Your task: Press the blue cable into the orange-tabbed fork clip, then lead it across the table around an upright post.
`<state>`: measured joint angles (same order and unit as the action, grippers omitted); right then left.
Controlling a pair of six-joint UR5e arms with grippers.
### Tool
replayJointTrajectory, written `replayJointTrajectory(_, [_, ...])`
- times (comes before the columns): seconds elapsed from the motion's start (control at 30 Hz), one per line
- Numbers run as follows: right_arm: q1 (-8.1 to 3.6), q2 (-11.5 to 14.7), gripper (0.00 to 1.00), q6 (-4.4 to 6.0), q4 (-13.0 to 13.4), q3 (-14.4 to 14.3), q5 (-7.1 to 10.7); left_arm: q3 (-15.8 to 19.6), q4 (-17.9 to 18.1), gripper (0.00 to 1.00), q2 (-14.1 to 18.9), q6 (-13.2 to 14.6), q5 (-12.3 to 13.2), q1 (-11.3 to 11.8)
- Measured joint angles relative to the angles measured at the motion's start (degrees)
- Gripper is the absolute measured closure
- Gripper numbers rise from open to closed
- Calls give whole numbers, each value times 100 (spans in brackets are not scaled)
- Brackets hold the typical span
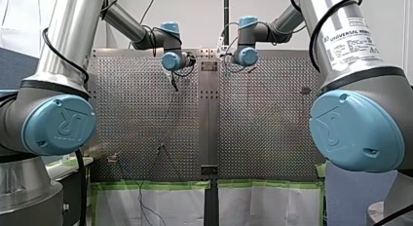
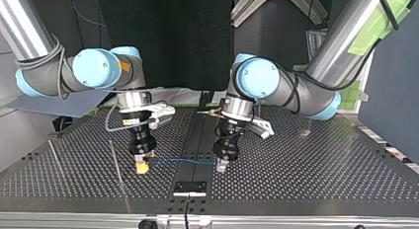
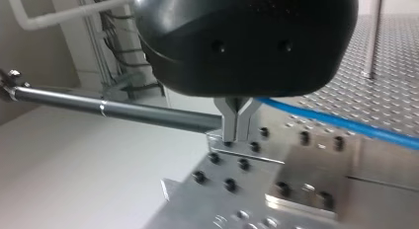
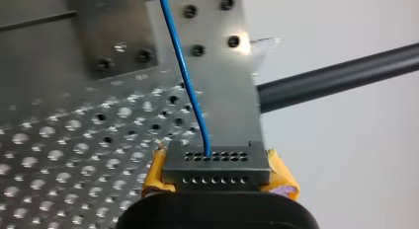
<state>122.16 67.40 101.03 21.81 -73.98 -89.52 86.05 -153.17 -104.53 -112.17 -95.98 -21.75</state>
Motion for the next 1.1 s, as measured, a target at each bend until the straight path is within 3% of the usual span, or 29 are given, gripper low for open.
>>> replayJointTrajectory(0.3, [-47, 131, 100, 14, -80, 17, 3, -408, -209, 100, 0, -49, 14, -45])
replayJointTrajectory(1.1, [-57, 138, 100, 15, -176, 12, 3, -435, -144, 100, 0, -50, -36, -116])
